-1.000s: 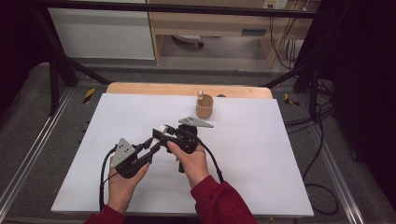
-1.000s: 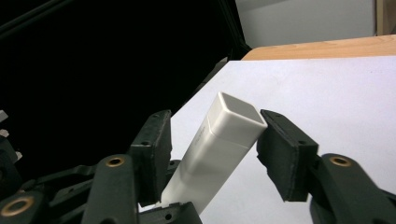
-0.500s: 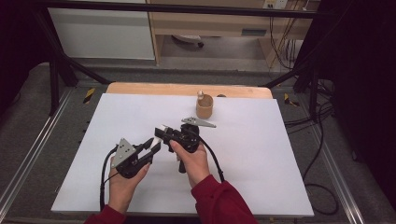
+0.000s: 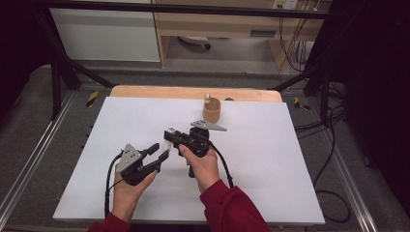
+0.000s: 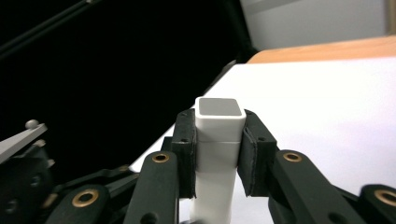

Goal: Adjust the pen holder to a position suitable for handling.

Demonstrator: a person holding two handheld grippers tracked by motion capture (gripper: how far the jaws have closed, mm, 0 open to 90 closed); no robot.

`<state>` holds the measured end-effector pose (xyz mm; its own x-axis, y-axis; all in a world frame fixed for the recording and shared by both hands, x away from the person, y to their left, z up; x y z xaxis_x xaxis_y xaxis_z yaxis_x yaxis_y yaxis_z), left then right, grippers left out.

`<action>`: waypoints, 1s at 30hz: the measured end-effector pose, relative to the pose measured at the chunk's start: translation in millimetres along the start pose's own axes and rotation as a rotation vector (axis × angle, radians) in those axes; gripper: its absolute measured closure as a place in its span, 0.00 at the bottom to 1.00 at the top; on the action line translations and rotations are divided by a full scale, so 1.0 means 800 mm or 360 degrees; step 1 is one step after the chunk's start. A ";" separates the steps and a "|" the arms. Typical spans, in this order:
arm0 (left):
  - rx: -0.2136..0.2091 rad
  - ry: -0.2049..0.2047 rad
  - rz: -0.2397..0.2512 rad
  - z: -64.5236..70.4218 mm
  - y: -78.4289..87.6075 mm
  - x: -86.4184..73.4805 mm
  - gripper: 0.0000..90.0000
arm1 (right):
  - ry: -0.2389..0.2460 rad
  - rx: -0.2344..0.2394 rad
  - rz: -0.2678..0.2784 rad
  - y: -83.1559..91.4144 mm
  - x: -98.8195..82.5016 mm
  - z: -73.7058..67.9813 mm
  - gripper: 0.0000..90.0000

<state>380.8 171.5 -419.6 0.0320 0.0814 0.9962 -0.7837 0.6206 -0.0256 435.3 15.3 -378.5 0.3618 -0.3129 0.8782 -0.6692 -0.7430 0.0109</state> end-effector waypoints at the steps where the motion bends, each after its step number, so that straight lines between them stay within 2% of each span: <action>1: 0.0006 0.0006 -0.0001 0.000 0.001 0.001 0.51 | 0.0037 -0.0022 -0.0002 0.003 0.004 0.004 0.79; 4: 0.0002 0.0019 -0.0024 -0.001 0.005 0.002 0.43 | 0.0137 -0.0075 -0.0009 0.011 0.017 0.015 0.79; 7: 0.0026 0.0023 -0.0046 -0.003 0.009 0.002 0.35 | 0.0248 -0.0118 -0.0017 0.019 0.029 0.024 0.79; 9: 0.0032 0.0025 -0.0051 -0.005 0.011 0.003 0.32 | 0.0294 -0.0149 -0.0021 0.024 0.035 0.031 0.79; 17: 0.0050 0.0042 -0.0079 -0.012 0.019 0.005 0.20 | 0.0389 -0.0202 -0.0033 0.041 0.050 0.046 0.79; 22: 0.0091 0.0047 -0.0082 -0.018 0.028 0.007 0.15 | 0.0463 -0.0226 -0.0042 0.046 0.060 0.051 0.79; 30: 0.0128 0.0052 -0.0090 -0.024 0.038 0.007 0.11 | 0.0526 -0.0261 -0.0042 0.053 0.076 0.061 0.79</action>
<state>369.3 205.5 -416.7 0.0965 0.0743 0.9926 -0.8275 0.5602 0.0385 460.5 -63.9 -347.8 0.1692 -0.0669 0.9833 -0.7673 -0.6351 0.0888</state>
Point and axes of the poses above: each handheld gripper's, and its own axes: y roughly backward along the jaws, x roughly out of its top, z roughly to its right, the point moved 4 cm from there along -y, roughly forward along the jaws, and after that the axes turned 14 degrees about z, right-handed, at the moved point
